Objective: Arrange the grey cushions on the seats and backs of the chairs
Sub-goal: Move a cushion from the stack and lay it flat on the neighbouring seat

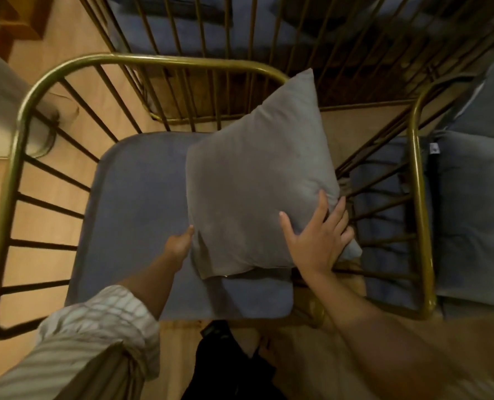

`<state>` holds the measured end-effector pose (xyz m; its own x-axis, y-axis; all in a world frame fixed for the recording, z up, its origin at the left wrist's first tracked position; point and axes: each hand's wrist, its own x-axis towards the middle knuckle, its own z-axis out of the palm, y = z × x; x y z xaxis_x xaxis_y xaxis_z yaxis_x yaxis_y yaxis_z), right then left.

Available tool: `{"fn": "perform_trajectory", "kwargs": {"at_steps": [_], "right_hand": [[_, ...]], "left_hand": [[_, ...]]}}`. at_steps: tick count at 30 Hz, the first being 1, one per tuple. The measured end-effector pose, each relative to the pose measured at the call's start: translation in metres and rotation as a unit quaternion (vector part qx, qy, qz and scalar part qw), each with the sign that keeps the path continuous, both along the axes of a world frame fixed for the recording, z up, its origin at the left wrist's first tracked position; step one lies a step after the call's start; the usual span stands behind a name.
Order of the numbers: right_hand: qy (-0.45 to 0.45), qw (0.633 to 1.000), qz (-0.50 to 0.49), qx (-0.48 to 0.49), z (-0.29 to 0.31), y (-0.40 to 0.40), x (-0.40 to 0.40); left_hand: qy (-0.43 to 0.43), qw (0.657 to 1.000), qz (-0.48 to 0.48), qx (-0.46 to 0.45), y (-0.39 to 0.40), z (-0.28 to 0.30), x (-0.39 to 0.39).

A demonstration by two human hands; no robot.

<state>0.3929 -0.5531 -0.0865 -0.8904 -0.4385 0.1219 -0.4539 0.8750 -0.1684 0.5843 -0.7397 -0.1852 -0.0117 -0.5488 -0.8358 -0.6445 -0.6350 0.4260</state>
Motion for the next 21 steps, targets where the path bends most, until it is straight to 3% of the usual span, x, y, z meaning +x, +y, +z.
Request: {"fn": "perform_trajectory", "kwargs": {"at_steps": [7, 13, 16, 21], "right_hand": [[0.071, 0.995, 0.014, -0.066, -0.029, 0.003, -0.016], [0.041, 0.987, 0.012, -0.155, -0.029, -0.002, -0.026], [-0.008, 0.981, 0.003, -0.192, -0.016, -0.009, -0.027], [-0.120, 0.960, -0.012, -0.252, 0.006, -0.024, -0.006]], "left_hand": [[0.000, 0.996, 0.082, 0.039, 0.022, -0.052, -0.024], [0.084, 0.978, 0.174, 0.079, 0.000, -0.101, -0.024], [0.079, 0.978, 0.191, 0.039, 0.004, -0.051, -0.022], [0.011, 0.959, 0.262, -0.107, 0.010, 0.003, 0.031]]}}
